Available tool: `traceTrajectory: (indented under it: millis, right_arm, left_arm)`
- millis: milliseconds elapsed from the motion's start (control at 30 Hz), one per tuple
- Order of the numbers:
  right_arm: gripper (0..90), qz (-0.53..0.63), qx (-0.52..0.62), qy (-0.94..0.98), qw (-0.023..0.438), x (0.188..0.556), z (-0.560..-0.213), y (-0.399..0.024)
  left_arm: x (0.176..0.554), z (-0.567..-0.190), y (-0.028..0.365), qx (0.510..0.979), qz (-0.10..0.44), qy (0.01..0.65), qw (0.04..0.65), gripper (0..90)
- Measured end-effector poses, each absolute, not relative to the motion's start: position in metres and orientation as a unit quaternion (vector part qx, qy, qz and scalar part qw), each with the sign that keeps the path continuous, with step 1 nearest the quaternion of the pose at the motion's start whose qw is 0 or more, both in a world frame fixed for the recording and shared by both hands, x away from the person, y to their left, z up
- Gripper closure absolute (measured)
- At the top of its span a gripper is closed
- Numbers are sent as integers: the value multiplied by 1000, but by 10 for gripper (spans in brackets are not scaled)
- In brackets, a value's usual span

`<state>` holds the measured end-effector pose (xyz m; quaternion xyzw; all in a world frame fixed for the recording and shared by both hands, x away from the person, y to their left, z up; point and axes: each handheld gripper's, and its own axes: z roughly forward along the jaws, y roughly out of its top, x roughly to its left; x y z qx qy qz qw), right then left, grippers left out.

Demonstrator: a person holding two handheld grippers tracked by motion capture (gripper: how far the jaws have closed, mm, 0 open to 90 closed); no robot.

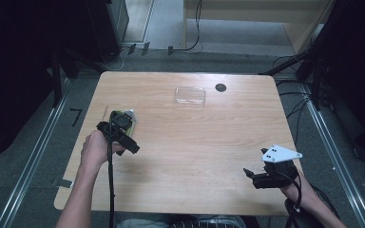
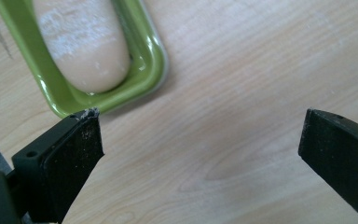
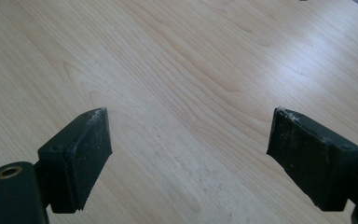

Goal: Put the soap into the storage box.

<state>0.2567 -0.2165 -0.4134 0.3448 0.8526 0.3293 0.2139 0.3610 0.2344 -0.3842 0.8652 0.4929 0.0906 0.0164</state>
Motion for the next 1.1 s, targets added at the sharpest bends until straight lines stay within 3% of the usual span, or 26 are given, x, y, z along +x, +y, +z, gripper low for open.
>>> traceTrajectory:
  millis: [1100]
  right_arm:
    - [134, 330, 343, 853, 215, 257, -414, -217]
  left_arm:
    - [304, -408, 228, 891, 45, 451, -24, 0]
